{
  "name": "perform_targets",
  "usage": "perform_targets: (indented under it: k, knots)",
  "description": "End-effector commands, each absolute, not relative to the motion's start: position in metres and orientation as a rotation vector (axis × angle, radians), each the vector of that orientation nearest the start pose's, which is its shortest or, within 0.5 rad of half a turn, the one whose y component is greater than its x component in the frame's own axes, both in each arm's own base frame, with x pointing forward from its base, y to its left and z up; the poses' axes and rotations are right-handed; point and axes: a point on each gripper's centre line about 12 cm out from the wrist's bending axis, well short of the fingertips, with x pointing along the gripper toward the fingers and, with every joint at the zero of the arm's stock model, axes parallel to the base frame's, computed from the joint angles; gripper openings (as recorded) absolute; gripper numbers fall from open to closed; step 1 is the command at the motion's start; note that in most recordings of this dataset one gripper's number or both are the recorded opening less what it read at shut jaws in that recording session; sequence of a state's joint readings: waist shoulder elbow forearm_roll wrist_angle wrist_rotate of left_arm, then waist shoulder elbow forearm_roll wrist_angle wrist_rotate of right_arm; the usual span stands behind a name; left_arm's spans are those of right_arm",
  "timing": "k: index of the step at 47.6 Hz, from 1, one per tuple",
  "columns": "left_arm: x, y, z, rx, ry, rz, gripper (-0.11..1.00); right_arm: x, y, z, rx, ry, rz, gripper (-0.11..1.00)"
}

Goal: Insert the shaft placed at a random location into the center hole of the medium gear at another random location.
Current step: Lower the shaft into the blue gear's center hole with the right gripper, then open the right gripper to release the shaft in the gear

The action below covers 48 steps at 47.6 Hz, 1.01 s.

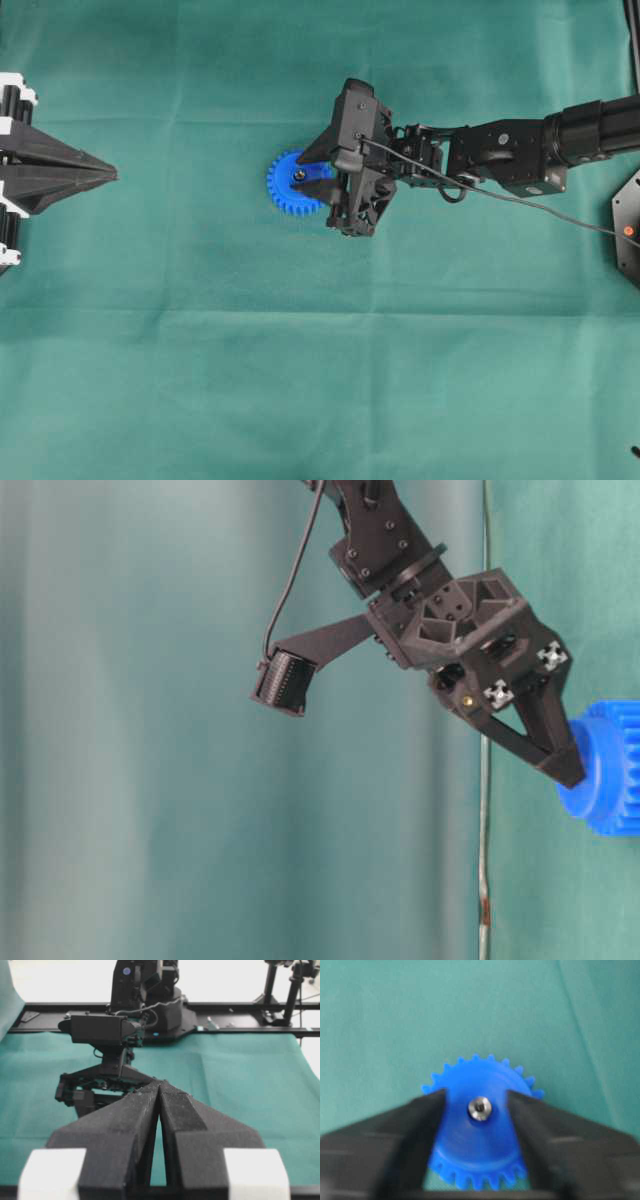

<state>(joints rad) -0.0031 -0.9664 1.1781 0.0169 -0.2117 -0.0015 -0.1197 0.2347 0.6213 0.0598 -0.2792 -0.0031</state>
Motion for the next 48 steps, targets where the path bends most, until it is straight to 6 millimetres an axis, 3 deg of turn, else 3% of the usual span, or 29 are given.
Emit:
perform_targets:
  k: [1,5,19,40,48]
  knots:
    - [0.201,-0.001,0.292,0.018,-0.020,-0.009,0.00,0.428,-0.054,0.129,0.079,0.518,-0.149,0.75]
    - [0.201,-0.001,0.292,0.016,-0.020,-0.009,0.00,0.428,-0.054,0.128,0.079,0.520,-0.149,0.89]
    - [0.201,-0.001,0.293,0.015,-0.021,-0.009,0.00,0.428,-0.052,0.133,0.078,0.514,-0.144,0.86]
    - [0.200,-0.001,0.293,0.013,-0.018,-0.007,0.00,0.415,-0.049,0.203,0.066,0.414,-0.134,0.86]
    - [0.200,-0.001,0.293,0.013,-0.018,-0.009,0.00,0.410,-0.049,0.214,0.065,0.398,-0.134,0.86]
